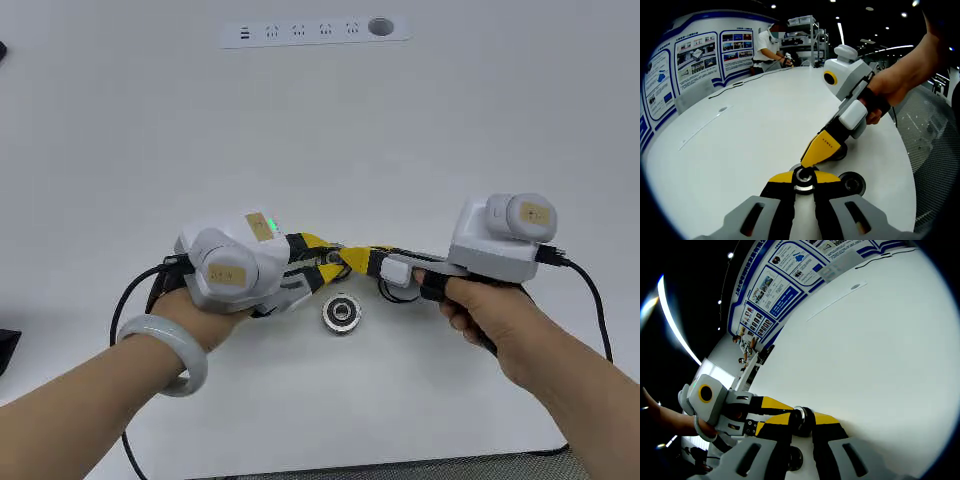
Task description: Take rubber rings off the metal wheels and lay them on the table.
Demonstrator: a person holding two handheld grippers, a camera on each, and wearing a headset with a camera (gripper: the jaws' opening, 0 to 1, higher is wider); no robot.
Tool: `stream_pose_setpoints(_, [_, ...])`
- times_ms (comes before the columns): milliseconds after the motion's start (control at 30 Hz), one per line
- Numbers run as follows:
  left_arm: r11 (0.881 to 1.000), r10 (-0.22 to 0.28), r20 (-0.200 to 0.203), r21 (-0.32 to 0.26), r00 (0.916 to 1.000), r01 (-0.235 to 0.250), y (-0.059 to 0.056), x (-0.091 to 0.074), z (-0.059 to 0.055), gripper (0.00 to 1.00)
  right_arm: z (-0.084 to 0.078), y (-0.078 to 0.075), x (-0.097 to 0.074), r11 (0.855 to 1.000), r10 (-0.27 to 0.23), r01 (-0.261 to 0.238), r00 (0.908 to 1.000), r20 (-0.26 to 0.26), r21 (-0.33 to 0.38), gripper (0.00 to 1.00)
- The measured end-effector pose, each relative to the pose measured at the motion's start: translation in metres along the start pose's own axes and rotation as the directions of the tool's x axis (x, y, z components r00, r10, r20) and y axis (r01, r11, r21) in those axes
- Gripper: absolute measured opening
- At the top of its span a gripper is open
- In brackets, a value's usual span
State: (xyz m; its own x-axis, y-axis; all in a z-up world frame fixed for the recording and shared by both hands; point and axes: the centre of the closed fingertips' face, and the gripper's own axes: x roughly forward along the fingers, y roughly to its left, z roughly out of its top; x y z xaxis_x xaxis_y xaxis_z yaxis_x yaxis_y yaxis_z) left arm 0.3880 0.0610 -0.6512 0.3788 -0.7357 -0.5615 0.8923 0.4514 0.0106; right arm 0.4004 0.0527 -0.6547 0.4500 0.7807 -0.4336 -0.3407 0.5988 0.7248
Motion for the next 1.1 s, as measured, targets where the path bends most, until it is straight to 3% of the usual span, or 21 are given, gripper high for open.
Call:
stream_pose_setpoints(467, [1.000, 0.005, 0.006, -0.005, 1.0000, -0.005, 0.001, 0.000, -0.002, 0.14, -0.002, -0.003, 0.009, 0.998, 0.035, -0.034, 0.9992, -0.022, 0.052, 0.17])
stream_pose_setpoints(1100, [1.000, 0.007, 0.004, -0.006, 1.0000, -0.007, 0.000, 0.000, -0.001, 0.14, -0.014, 0.007, -0.007, 0.995, 0.063, -0.059, 0.9970, -0.044, 0.084, 0.16])
